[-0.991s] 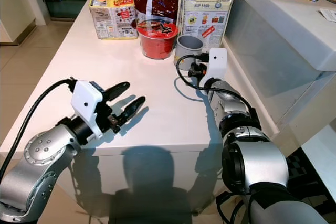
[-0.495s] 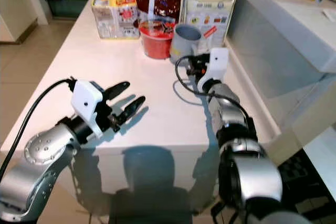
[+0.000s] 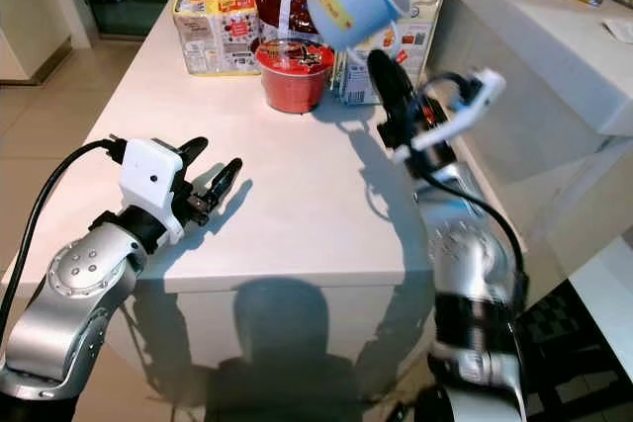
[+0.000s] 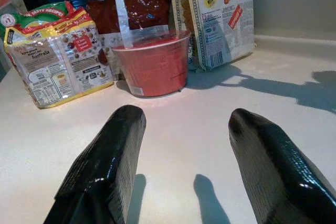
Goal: Setting the table
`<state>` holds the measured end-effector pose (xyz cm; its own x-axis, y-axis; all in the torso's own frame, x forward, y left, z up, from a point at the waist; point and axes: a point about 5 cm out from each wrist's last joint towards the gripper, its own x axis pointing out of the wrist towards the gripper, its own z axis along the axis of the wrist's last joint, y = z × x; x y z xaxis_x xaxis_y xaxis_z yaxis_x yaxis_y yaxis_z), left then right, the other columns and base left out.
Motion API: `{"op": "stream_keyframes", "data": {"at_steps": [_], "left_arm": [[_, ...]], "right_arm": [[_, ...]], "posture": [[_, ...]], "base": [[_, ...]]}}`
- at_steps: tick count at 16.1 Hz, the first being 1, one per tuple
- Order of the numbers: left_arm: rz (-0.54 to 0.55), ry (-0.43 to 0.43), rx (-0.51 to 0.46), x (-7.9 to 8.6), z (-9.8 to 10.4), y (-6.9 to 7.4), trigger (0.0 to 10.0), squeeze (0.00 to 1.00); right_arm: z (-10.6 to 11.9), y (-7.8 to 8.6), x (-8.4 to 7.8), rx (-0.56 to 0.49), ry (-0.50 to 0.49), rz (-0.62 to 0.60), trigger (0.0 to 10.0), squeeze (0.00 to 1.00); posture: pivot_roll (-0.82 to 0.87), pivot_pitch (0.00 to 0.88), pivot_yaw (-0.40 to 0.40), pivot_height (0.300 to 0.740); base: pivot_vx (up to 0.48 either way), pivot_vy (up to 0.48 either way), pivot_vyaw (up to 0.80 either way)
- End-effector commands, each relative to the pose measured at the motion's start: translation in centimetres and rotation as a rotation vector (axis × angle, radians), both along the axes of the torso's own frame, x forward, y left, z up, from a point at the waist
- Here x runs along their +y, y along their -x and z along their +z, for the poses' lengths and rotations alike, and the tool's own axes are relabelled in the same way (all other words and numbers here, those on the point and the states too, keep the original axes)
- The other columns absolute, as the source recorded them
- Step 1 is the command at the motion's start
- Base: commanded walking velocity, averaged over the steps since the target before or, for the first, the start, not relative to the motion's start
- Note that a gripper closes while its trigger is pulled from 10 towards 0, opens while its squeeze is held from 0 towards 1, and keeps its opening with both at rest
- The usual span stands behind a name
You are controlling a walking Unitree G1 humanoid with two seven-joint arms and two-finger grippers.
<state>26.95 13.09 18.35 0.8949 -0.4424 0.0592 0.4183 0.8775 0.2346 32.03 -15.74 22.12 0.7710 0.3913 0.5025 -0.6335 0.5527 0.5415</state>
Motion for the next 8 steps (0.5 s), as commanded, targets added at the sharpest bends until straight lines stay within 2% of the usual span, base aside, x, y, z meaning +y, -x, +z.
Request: {"op": "stream_keyframes", "data": {"at_steps": [1,3,5,6,7,8], "left_arm": [[0.003,-0.004,-0.027,-0.2,0.5,-0.1,10.0,0.00],[0.004,-0.002,-0.037,-0.1,0.7,-0.1,10.0,0.00],[0.004,0.012,-0.053,-0.2,1.2,0.0,10.0,0.00],[0.001,0.019,-0.059,-0.3,1.5,0.0,10.0,0.00],[-0.004,0.021,-0.062,-0.4,1.7,0.0,10.0,0.00],[-0.013,0.021,-0.065,-0.5,1.8,0.1,10.0,0.00]], "right_arm": [[1.1,0.7,-0.6,-0.027,-0.064,0.012,0.0,0.00],[1.7,1.4,-0.8,-0.026,-0.074,0.007,0.0,0.00],[2.2,2.1,-0.3,-0.030,0.006,-0.003,0.0,0.00],[2.3,2.5,0.1,-0.029,0.056,-0.003,8.6,0.00],[2.4,2.7,0.4,-0.021,0.085,-0.005,10.0,0.00],[2.4,2.8,0.5,-0.012,0.118,-0.018,10.0,0.00]], "posture": [[0.03,0.000,-0.056,0.740],[0.03,0.000,-0.055,0.740],[0.03,0.000,-0.052,0.740],[0.03,0.000,-0.052,0.740],[0.02,0.000,-0.051,0.740],[0.02,0.000,-0.051,0.740]], "base": [[0.000,0.000,0.00],[0.000,0.000,0.00],[0.000,0.000,0.00],[0.000,0.000,0.00],[0.000,0.000,0.00],[-0.289,0.000,0.00]]}}
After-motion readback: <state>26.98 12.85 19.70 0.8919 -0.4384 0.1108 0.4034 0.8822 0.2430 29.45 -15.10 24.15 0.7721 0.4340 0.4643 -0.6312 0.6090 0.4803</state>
